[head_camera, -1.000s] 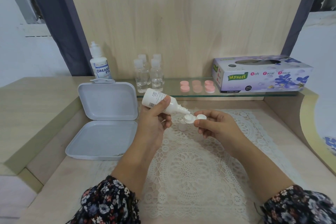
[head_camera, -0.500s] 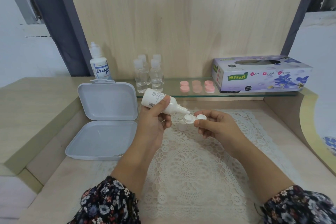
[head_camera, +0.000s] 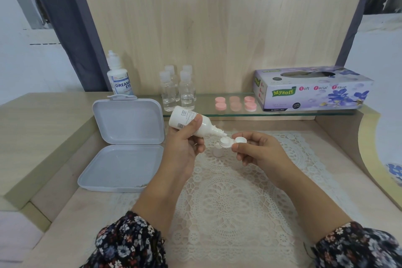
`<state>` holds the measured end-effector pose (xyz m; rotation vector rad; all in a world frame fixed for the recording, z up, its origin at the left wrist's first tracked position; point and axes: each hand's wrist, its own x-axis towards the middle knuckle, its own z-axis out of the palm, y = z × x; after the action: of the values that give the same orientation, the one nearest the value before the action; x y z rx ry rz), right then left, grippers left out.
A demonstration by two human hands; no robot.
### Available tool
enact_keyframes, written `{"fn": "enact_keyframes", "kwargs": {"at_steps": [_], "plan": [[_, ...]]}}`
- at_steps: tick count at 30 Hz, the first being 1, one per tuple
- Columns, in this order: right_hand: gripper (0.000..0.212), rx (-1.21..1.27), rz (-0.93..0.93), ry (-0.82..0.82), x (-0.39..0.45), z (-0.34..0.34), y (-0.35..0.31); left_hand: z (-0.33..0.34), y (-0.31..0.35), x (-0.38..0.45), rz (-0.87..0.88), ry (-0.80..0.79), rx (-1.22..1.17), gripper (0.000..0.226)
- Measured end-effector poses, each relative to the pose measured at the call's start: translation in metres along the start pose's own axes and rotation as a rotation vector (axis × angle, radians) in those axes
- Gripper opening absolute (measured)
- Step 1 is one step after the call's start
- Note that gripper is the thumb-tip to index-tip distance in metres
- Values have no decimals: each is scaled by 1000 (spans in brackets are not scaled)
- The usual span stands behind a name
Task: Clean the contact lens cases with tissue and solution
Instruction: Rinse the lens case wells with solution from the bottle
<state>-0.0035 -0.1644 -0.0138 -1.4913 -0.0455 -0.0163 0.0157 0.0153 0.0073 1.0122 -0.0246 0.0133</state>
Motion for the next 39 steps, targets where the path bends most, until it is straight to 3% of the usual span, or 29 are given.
{"fn": "enact_keyframes", "kwargs": {"at_steps": [33,39], "plan": [[22,-2,13,-4,1,0,0,0,-1,1,3,-3,12,48],[22,-27,12,-24,-1,3,0,0,-2,-1,44,-100,106,33]]}}
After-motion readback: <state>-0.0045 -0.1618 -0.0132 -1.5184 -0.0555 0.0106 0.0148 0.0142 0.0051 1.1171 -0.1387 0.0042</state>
